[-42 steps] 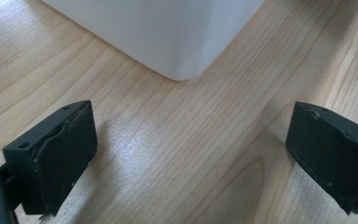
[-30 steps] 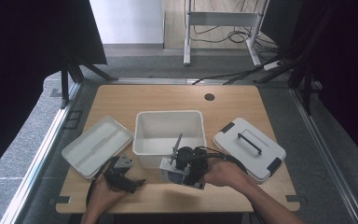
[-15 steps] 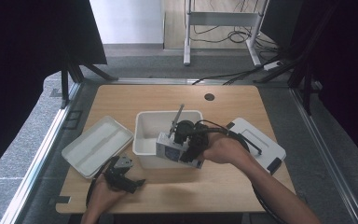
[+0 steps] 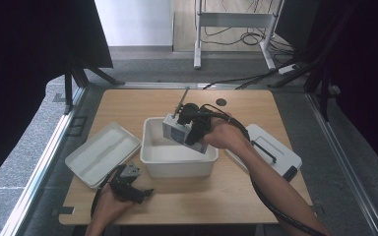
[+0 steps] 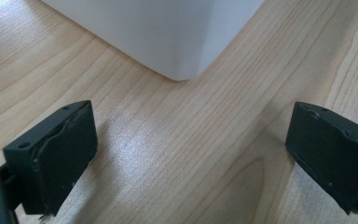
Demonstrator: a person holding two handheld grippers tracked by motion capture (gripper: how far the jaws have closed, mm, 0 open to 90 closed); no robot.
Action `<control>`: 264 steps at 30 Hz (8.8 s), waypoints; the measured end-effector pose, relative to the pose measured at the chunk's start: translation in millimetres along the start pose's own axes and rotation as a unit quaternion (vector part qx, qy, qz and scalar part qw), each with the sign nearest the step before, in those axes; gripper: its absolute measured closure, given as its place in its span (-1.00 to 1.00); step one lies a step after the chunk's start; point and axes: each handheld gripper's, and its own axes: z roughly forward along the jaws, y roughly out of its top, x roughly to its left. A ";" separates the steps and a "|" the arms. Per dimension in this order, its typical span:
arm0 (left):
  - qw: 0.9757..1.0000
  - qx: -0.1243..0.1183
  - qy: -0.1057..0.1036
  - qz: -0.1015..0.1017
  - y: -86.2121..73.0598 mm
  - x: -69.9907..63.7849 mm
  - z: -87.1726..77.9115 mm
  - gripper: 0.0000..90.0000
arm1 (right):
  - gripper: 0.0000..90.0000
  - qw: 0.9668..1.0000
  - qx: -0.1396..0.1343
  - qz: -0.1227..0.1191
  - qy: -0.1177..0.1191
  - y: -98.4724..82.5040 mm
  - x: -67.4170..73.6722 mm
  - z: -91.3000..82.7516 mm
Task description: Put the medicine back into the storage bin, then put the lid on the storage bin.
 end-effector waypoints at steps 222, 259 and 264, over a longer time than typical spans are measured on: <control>0.967 0.255 0.027 0.014 62.5 155.5 -88.9 0.98 | -1.00 0.959 -0.226 0.162 -0.047 -227.8 37.0 153.3; 0.961 0.199 -0.043 0.189 158.8 104.6 -138.3 0.98 | -1.00 0.959 -0.227 0.164 -0.047 -227.6 37.1 153.3; 0.957 0.193 -0.054 0.210 178.1 93.4 -122.7 0.98 | -1.00 0.959 -0.227 0.164 -0.047 -227.6 37.1 153.3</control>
